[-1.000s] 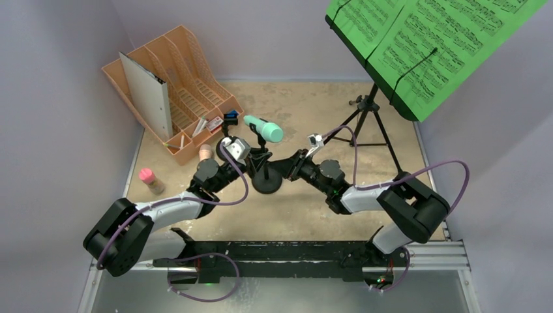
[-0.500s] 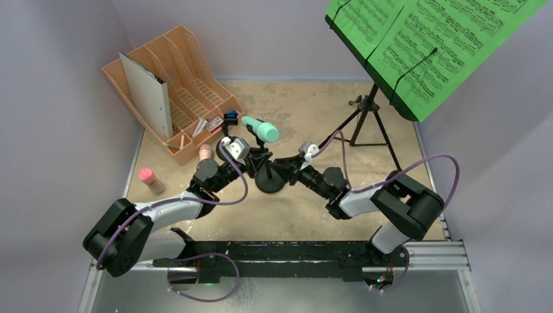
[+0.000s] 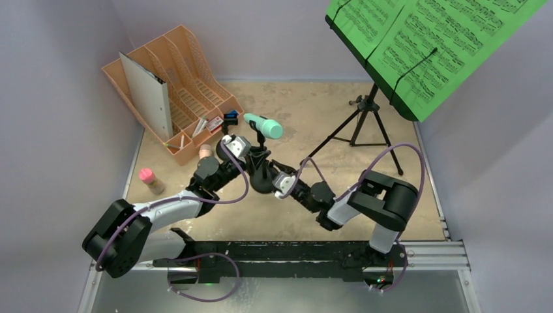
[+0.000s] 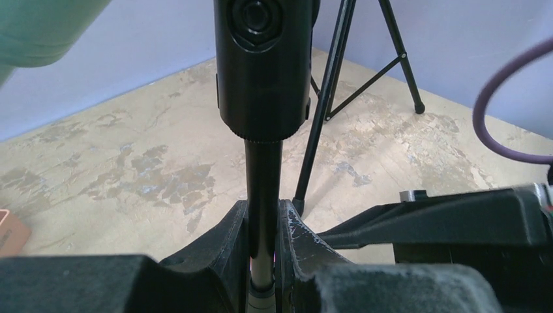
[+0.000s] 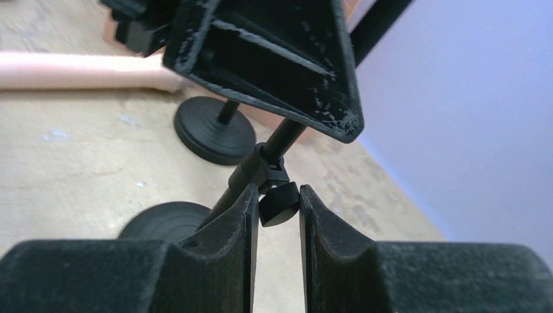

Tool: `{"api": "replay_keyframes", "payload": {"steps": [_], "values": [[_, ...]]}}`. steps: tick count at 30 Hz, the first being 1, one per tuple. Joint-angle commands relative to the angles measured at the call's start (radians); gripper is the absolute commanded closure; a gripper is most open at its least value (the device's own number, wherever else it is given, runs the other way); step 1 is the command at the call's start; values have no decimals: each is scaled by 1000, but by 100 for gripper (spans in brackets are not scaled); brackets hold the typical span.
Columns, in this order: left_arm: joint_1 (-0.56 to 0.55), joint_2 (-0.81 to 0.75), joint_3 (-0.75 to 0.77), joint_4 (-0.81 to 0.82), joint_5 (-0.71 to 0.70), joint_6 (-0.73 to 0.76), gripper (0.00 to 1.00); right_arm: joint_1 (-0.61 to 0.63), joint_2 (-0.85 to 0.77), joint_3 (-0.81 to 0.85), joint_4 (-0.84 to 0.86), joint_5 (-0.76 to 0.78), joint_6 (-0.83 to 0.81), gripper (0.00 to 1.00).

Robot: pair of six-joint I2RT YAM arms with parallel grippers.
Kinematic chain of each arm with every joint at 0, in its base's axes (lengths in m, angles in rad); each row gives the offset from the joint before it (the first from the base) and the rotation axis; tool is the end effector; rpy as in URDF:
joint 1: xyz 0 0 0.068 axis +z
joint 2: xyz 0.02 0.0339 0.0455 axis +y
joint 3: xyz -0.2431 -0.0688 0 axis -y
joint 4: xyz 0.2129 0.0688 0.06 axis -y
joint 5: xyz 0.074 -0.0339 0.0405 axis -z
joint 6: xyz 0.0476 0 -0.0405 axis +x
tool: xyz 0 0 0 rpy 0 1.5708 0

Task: Pack up the instrument practice props
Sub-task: Unscrew the knob on the microphone stand.

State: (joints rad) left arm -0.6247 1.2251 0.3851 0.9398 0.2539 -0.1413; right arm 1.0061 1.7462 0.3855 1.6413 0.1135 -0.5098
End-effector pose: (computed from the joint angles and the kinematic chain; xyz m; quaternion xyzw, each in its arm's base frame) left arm 0.1908 -0.1523 0.2357 0.2505 0.6237 -0.3537 0.6505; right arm 0.1555 0.2354 0.1908 -0.3798 0.4671 0.1629 0.7817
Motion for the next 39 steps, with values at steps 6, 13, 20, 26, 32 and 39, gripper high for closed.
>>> {"api": "replay_keyframes", "payload": {"steps": [6,13,20,26,32,39], "values": [[-8,-7,34,-60,38,-2,100,102,117,18,287,135,-523,100],[-9,-4,37,-69,39,2,100,149,167,23,341,207,-747,100],[-8,-6,40,-75,40,6,100,159,94,16,317,269,-609,90],[-8,-2,40,-79,44,9,100,160,-70,2,96,237,-402,68],[-8,2,45,-82,52,12,100,157,-233,3,-221,142,-214,40],[-8,3,46,-89,60,13,100,146,-263,3,-296,97,-198,35]]}}
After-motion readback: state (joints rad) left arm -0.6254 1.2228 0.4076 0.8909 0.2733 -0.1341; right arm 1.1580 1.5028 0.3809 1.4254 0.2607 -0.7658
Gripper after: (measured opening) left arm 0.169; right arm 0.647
